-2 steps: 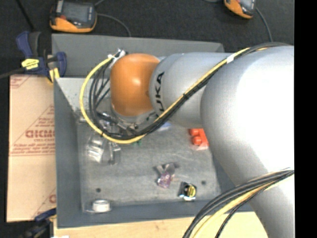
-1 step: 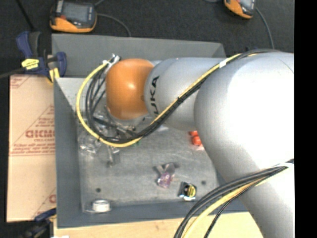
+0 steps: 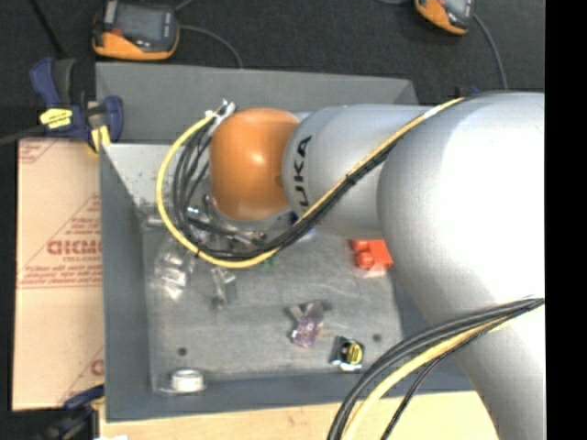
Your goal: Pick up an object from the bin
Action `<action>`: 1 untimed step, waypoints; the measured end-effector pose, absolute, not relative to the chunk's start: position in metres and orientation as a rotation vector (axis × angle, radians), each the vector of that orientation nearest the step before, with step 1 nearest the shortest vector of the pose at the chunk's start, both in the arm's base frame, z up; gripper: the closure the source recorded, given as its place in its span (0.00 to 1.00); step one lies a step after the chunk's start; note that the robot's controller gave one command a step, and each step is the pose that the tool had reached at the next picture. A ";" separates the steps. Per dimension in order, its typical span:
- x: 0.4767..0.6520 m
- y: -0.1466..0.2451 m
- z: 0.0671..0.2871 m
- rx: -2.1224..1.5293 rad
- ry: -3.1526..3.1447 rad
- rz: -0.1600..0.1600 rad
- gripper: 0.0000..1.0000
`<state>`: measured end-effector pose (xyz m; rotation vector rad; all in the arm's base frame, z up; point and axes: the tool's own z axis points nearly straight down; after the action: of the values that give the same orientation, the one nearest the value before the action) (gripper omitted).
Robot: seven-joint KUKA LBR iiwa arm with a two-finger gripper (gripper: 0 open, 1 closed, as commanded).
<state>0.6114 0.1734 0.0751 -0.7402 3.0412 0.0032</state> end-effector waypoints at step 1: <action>0.619 0.175 0.084 -0.726 3.012 0.008 1.00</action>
Offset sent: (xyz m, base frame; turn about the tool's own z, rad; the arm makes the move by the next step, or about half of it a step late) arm 0.0000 0.0000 0.0000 0.0000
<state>0.6192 0.1753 0.0838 -0.7259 3.0122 0.0079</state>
